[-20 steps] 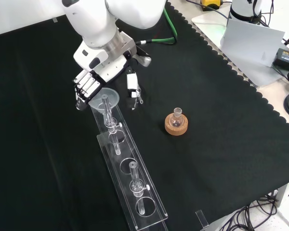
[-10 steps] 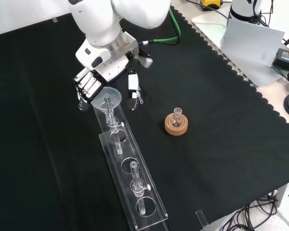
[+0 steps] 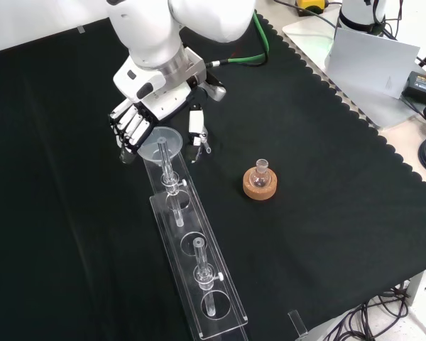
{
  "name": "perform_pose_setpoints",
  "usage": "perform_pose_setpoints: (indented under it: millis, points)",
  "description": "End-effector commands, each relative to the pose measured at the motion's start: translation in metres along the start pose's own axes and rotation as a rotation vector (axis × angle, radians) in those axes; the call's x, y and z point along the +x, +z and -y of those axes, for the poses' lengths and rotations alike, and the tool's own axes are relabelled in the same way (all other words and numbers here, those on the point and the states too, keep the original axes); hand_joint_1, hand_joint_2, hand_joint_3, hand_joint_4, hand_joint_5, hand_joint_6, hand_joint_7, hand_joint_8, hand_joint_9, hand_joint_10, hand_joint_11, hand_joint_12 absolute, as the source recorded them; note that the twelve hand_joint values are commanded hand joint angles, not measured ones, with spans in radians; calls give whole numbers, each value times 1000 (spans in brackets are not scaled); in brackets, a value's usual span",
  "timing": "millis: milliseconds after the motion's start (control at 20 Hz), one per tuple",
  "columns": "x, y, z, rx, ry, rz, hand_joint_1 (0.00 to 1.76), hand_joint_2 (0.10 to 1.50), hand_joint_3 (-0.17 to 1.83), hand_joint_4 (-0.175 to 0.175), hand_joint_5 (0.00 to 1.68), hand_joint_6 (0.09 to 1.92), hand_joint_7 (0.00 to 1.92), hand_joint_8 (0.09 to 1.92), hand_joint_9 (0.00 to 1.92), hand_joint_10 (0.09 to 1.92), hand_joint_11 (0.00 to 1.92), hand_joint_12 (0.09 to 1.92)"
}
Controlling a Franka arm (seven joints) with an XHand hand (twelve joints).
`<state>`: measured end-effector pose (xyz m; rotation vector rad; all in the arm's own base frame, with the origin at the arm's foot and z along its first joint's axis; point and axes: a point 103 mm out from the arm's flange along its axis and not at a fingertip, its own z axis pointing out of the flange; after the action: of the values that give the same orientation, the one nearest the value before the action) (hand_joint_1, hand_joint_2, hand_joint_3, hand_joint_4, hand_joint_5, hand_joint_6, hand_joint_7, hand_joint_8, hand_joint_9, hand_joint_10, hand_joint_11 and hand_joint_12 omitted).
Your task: Pick up the funnel from the transparent funnel stand.
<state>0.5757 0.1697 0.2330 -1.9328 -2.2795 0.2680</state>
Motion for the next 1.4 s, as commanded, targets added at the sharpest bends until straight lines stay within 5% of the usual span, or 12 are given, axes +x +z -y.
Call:
perform_pose_setpoints:
  millis: [50,600,950,1400]
  points:
    - [-1,-7,1,-42,-4,19,687,722,22,-37,479,87,562,565,344,731,0,1330]
    - [-8,-27,2,-79,-23,58,778,732,29,-31,722,134,837,551,434,681,0,1344]
    - [-9,-53,5,-112,-88,135,817,734,41,-27,731,212,894,500,579,602,0,1372]
    - [-20,-83,18,-156,-102,153,832,694,139,-27,624,501,913,514,809,484,50,1546]
